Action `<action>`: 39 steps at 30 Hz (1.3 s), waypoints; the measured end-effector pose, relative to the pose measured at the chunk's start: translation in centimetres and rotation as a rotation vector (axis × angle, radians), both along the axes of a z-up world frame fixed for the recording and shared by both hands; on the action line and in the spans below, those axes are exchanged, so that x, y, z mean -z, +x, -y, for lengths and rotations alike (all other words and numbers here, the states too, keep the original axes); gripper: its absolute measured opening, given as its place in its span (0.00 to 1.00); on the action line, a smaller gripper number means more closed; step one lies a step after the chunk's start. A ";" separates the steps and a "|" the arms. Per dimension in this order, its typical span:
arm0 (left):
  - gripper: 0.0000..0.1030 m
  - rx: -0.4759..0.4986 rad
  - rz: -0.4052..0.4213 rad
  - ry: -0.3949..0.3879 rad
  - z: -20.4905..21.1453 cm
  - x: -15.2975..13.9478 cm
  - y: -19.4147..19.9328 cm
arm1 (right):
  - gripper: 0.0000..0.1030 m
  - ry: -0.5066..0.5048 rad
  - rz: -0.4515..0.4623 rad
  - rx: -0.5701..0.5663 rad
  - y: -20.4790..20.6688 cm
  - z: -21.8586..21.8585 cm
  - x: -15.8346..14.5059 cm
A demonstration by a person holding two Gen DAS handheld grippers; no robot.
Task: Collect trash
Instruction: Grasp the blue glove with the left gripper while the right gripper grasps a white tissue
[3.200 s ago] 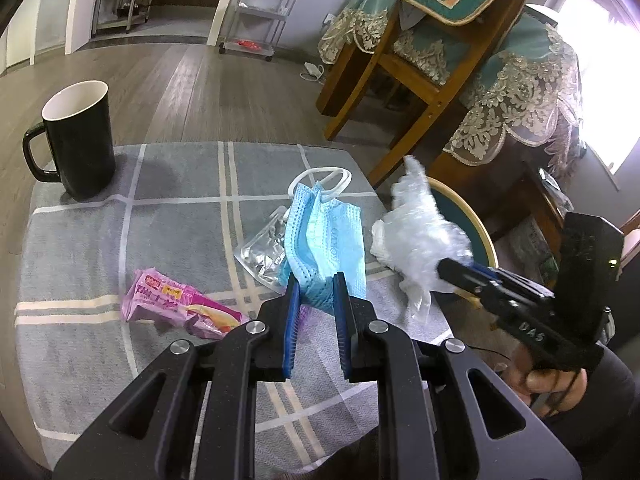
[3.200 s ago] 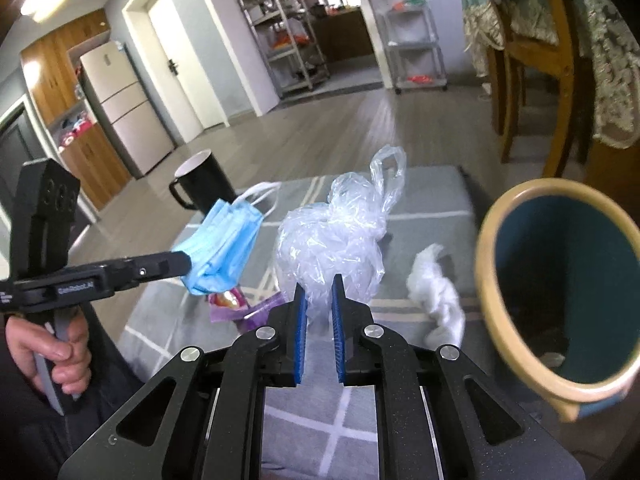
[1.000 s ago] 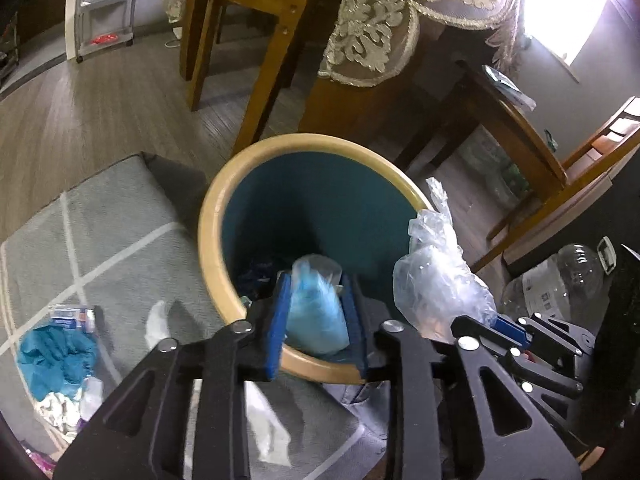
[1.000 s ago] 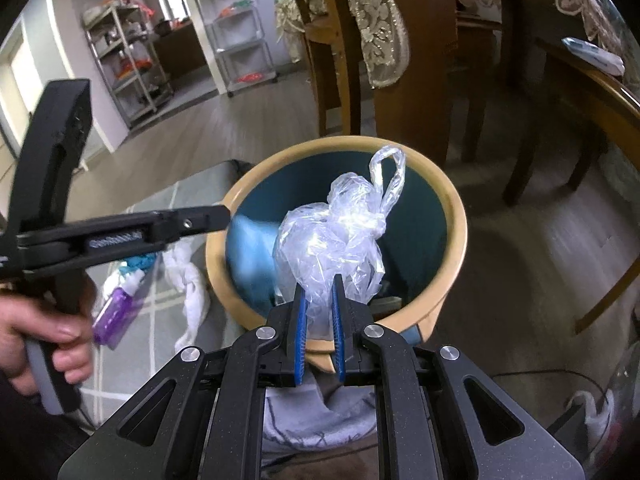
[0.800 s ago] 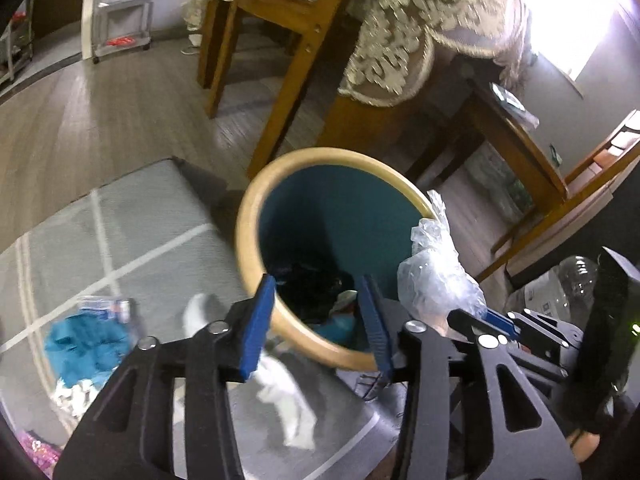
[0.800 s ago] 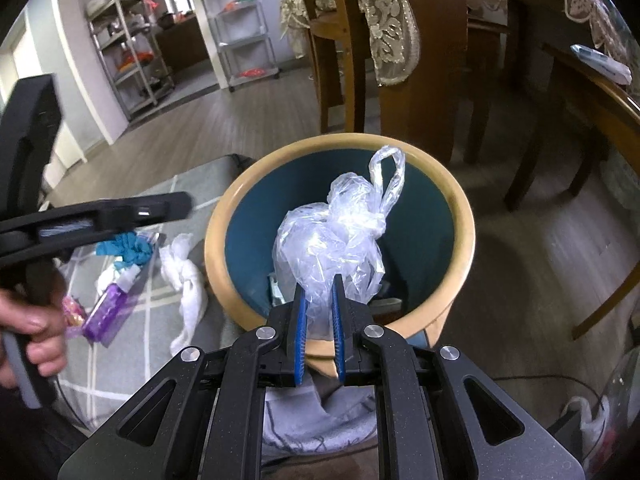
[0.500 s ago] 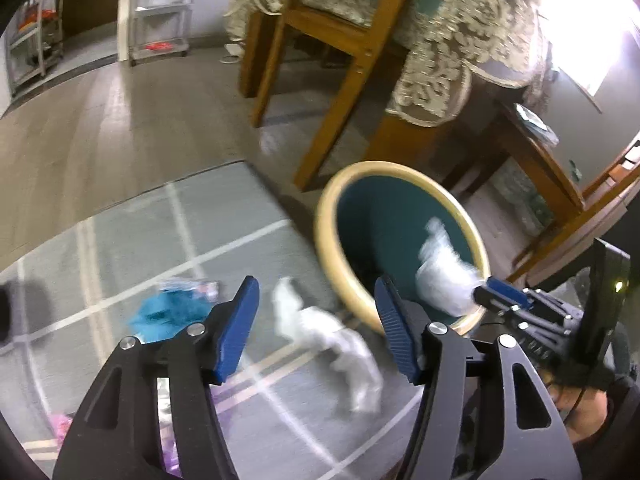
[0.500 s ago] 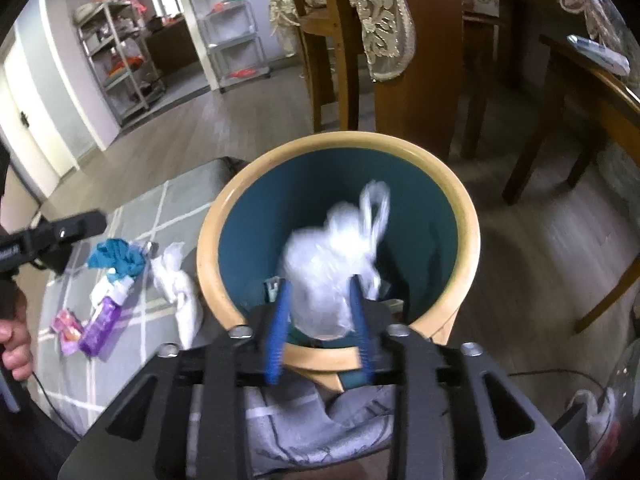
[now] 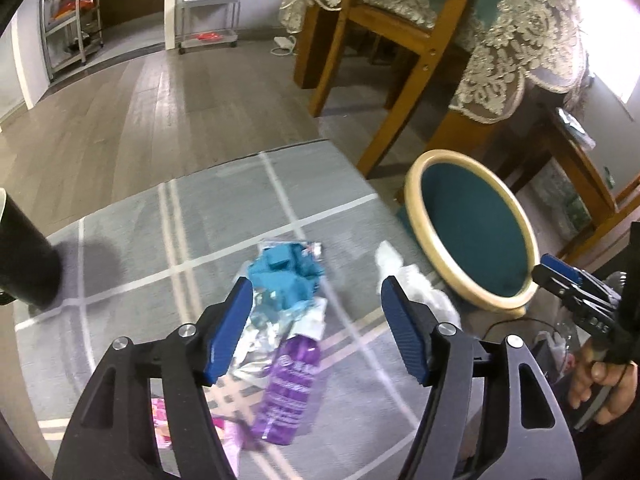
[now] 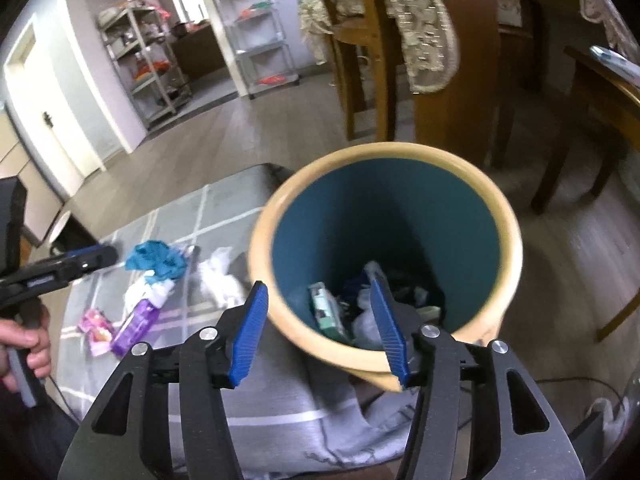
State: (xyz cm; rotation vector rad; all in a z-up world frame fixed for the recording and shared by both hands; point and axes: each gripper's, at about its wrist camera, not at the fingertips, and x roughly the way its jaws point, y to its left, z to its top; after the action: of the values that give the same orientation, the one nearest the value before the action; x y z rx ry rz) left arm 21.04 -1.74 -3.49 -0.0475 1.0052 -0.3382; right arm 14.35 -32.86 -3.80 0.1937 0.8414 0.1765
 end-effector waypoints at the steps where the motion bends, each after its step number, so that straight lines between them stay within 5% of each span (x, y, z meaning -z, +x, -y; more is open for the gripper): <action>1: 0.64 -0.005 -0.001 0.006 -0.2 0.2 0.0 | 0.54 0.001 -0.001 -0.016 0.0 -0.4 0.1; 11: 0.65 0.025 -0.019 0.101 -0.3 2.3 2.2 | 0.54 0.044 -0.019 -0.109 0.4 -3.5 0.7; 18: 0.64 0.039 -0.074 0.099 -0.3 4.1 4.0 | 0.54 0.043 -0.028 -0.198 1.1 -6.7 1.5; 26: 0.30 0.045 -0.096 0.076 0.1 5.0 4.7 | 0.54 0.023 -0.068 -0.241 2.6 -8.9 2.9; 39: 0.24 -0.015 -0.043 -0.025 -2.3 2.1 2.6 | 0.54 -0.137 -0.103 -0.277 5.3 -12.1 5.5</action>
State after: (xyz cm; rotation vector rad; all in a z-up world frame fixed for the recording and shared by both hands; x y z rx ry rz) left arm 23.61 0.55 -5.63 -0.0855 1.0426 -0.3368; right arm 19.64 -20.80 -9.34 -0.0433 0.9775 0.3693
